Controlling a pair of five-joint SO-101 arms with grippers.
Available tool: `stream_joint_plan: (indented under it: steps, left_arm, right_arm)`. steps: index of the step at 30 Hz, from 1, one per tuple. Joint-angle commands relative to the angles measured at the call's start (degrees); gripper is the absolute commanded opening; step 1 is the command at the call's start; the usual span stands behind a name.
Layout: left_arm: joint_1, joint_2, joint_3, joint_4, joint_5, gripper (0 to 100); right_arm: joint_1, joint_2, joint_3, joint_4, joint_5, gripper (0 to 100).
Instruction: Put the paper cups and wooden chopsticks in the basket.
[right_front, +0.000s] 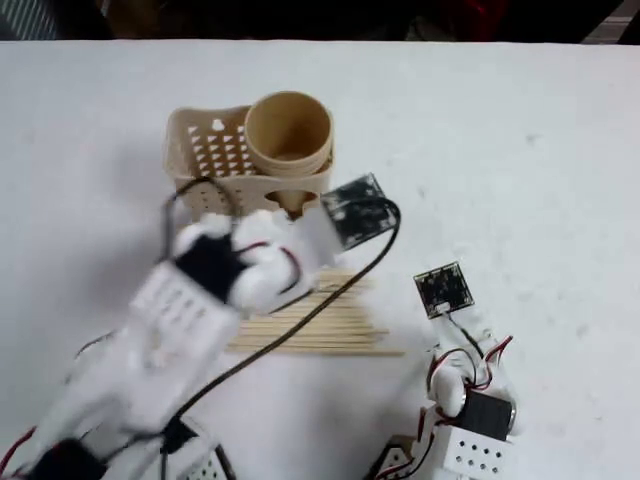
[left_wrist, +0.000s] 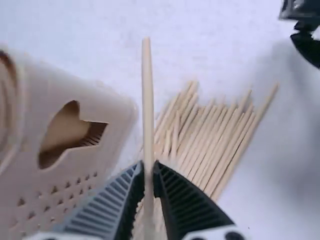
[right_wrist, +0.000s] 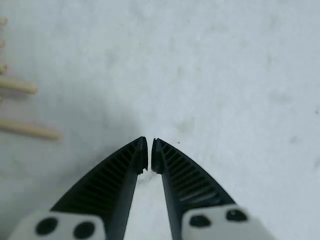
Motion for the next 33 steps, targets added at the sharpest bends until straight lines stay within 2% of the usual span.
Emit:
stream_joint_plan:
  steps: [1,3,6,9,18,23,27,33]
  left_arm:
    - [-2.15,-12.18,-12.40,4.57,1.14,2]
    - [-5.41,-13.58,-18.29,2.37,2.46,2]
    - [-12.97,-13.58,-23.03,-4.40,8.09,2]
    - [-17.98,-13.32,-23.03,-14.59,12.13,2]
    - [-25.63,-1.36,-16.79,-48.97,26.29,2]
    - [-28.00,5.14,-11.96,-55.82,27.78,2]
    - [-29.67,5.41,-4.22,-60.31,27.78,2]
    - [-32.22,0.22,6.33,-61.27,27.78,3]
  right_arm:
    - [0.22,-0.57,0.53,0.31,0.44,3.3]
    - [0.22,-0.57,0.53,0.31,0.44,3.3]
    - [0.22,-0.57,0.53,0.31,0.44,3.3]
    - [0.22,-0.57,0.53,0.31,0.44,3.3]
    - [0.22,-0.57,0.53,0.31,0.44,3.3]
    - [0.22,-0.57,0.53,0.31,0.44,3.3]
    - [0.22,-0.57,0.53,0.31,0.44,3.3]
    - [0.22,-0.57,0.53,0.31,0.44,3.3]
